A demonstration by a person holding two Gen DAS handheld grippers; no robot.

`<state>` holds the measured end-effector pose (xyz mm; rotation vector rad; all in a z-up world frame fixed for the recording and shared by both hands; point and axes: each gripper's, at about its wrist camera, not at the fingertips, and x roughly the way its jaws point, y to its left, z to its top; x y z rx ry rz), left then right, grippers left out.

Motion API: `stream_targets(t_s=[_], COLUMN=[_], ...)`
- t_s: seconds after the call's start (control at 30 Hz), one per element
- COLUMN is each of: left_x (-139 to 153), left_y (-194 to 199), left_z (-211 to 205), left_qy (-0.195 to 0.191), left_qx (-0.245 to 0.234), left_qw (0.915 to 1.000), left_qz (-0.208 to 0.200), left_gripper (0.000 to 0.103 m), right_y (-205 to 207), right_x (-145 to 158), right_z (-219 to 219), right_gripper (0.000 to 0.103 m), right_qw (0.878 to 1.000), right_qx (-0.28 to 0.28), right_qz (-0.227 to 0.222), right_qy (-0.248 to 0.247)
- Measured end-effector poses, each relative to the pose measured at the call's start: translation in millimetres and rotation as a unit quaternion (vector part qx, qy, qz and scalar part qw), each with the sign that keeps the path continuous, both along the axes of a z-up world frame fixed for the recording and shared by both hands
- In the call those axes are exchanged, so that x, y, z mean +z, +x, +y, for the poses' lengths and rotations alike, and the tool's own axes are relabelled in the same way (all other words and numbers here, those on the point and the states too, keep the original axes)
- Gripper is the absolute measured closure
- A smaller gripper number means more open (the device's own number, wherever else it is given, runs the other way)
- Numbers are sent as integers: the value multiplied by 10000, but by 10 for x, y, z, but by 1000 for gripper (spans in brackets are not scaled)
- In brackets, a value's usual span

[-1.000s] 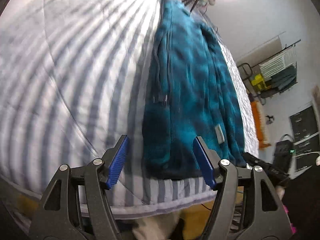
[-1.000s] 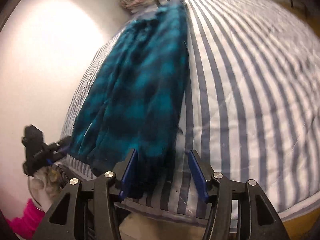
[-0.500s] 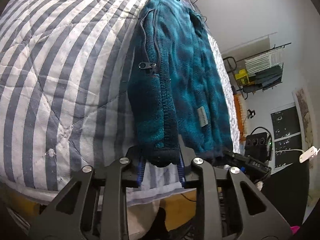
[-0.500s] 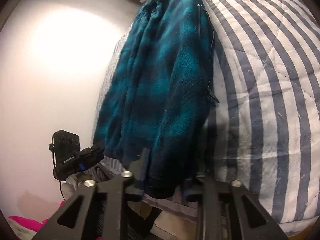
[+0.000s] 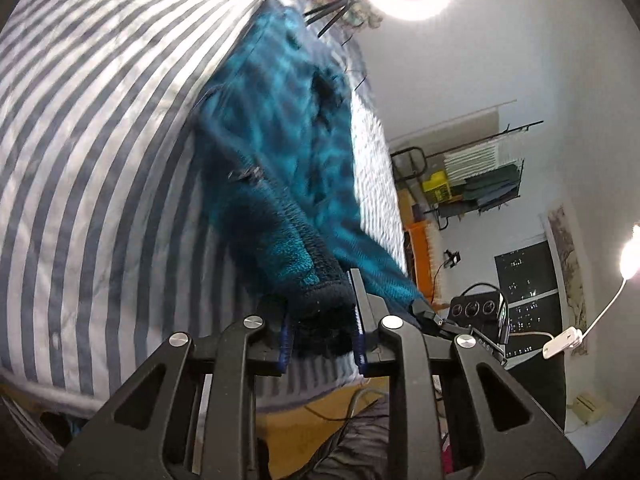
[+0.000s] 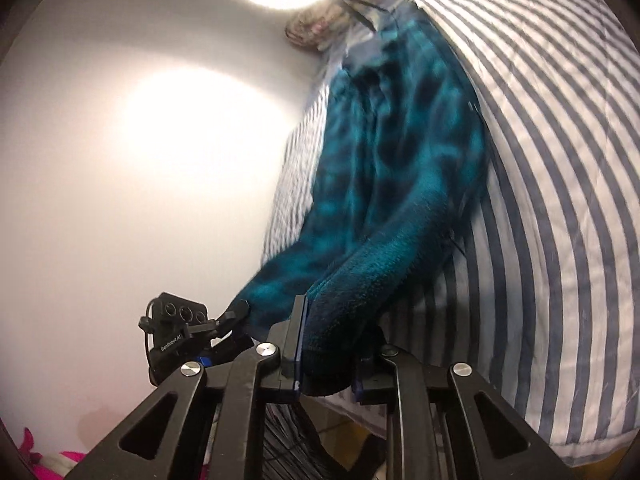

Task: Fold large clothes
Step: 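Lift the hem with both grippers and fold it toward the collar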

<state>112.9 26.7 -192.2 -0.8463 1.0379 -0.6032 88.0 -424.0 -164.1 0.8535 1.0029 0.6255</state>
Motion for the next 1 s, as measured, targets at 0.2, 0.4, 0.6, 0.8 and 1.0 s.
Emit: stream_targets(t_s=[0.2,0.4,0.6,0.8,1.0], left_x=[213,271,99,-217,-447], left_y=[416,941,1463,1909,2128], left_z=[16,-25,-105,-215,-373], left_qy=[67,235,505,718,1080], left_qx=[285,457,586,632,532], left_qw=[9993,9983,9970,9952,9922], left_qz=[-234,-263,-99,220,321], left_gripper=[81,81,81,81,81], right_y=[366,939,1553,1976,2242], right_x=[212,264,146,-117,-479], right_z=[-44,-66,-37,-33,-64], right_gripper=[87,87,87,87,87], right_qw=[9995,9977,9937,9900,9869], right_qx=[-269,-509,-571,-528,-589], right_qz=[-139,-112,151,480,896], right_qy=[-94,-445,-954,-1216,-1205])
